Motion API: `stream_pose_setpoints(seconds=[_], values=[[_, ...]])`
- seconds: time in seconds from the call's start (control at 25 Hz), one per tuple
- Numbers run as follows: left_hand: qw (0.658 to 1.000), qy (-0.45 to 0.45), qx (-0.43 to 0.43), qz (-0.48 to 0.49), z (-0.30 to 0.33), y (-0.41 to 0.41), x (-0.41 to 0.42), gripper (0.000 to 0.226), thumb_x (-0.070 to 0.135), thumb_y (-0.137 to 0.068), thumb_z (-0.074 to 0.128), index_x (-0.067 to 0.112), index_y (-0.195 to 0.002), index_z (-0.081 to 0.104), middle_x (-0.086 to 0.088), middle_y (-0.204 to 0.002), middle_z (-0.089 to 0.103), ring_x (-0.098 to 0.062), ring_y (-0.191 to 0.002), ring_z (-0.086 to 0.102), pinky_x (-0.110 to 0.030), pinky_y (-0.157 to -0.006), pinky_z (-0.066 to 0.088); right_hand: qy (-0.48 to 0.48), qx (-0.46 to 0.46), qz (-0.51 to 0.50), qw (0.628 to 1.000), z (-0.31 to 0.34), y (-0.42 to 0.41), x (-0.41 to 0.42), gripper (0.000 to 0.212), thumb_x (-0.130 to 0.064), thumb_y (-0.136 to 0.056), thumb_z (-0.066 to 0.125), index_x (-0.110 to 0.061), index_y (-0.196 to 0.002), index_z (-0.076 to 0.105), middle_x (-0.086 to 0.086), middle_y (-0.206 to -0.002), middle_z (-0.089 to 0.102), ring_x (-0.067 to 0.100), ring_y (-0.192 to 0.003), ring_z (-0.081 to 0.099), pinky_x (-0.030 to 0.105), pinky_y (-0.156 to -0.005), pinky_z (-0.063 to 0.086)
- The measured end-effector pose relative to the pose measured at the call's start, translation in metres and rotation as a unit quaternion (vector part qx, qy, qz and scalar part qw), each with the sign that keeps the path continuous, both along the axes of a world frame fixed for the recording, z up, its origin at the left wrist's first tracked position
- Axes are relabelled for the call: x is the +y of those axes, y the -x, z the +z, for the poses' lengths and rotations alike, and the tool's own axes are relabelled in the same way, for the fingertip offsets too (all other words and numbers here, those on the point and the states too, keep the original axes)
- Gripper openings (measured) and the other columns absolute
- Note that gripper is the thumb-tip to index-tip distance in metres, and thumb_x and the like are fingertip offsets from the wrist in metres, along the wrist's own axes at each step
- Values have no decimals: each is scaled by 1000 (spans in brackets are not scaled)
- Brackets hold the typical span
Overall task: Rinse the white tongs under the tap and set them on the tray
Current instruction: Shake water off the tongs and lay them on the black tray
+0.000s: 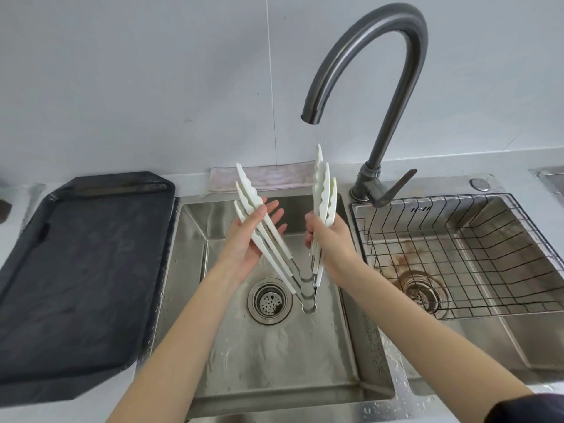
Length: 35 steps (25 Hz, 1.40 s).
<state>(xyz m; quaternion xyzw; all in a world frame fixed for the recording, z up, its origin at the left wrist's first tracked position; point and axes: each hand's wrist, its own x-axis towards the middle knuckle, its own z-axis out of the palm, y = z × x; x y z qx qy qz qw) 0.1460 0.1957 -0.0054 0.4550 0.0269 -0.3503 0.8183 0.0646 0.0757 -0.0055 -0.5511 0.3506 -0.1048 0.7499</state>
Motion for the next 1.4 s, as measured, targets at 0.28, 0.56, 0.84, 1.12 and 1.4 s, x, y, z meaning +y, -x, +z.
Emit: stream_pose_setpoints(seconds=[0.28,0.56,0.84,1.12,1.4], values=[[994,-88,-61,-23,-21,21,1,29,14,-89,56,11,-118,56,1,-86,73,-12,-78,71,-30,-78,56,-41,-19,-39,998,-5,-3,12,12,-16,-91,54,-16,-81,47,-2,-59,46,9,-49,46,23,-53,43],[961,-232,-114,-96,-41,23,15,28,18,-92,53,5,-116,52,-5,-96,70,-17,-85,71,-30,-75,59,-49,79,100,991,-19,-3,-1,15,-8,-92,52,-7,-76,50,8,-66,53,19,-64,58,34,-70,53],[966,-231,-11,-119,-51,22,26,15,15,-90,55,9,-104,55,-11,-99,69,-16,-79,71,-25,-66,58,-101,170,144,970,-37,3,-2,14,-15,-92,54,-3,-98,52,8,-82,61,19,-73,64,32,-68,55],[965,-246,-20,-92,-41,12,31,6,8,-89,55,13,-91,54,-7,-91,60,-17,-82,65,-26,-59,59,-124,144,146,971,-34,-8,0,18,-15,-90,58,-3,-102,53,8,-86,58,21,-81,65,36,-73,55],[946,-313,-67,-47,-19,-28,82,15,10,-89,56,5,-102,54,-9,-88,60,-17,-78,62,-21,-52,58,-154,107,206,960,-17,-52,45,8,-4,-89,55,-6,-82,55,11,-80,60,22,-81,62,42,-79,53]])
